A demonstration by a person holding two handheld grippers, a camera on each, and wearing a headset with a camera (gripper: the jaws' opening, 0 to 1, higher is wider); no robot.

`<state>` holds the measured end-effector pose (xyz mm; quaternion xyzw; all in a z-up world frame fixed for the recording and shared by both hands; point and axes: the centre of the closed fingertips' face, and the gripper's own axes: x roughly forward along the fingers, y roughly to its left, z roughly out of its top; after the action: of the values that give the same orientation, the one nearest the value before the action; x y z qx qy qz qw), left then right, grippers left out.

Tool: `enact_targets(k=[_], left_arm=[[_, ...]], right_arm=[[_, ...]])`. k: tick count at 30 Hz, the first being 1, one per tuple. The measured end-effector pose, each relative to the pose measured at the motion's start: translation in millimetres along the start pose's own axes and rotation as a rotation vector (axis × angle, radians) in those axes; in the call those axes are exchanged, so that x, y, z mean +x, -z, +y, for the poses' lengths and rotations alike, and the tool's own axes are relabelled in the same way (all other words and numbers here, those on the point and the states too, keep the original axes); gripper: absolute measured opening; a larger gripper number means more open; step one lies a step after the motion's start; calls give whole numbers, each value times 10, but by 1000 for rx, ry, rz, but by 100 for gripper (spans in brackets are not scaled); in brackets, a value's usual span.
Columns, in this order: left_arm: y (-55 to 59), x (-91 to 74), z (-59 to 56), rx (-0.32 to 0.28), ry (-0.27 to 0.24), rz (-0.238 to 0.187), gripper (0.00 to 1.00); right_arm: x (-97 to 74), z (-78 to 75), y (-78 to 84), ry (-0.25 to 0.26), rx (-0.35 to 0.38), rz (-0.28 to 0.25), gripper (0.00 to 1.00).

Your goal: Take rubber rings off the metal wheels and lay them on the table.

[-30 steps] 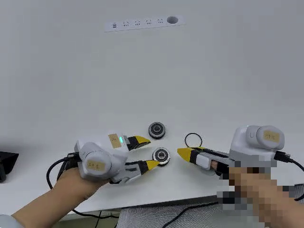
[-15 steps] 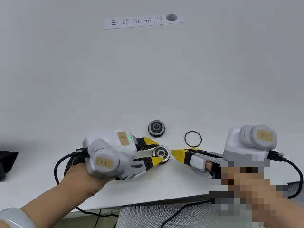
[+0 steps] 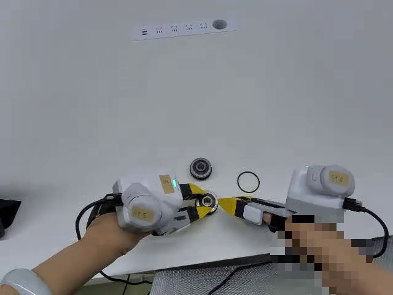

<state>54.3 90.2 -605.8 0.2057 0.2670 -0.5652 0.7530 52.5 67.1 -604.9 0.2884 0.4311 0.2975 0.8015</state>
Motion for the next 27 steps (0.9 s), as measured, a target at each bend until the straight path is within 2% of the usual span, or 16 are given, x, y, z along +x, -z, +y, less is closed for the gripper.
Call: enact_targets(k=[27], left_arm=[[19, -19, -10, 3, 3, -3, 13]], right_arm=[[139, 58, 101, -56, 112, 34, 21]])
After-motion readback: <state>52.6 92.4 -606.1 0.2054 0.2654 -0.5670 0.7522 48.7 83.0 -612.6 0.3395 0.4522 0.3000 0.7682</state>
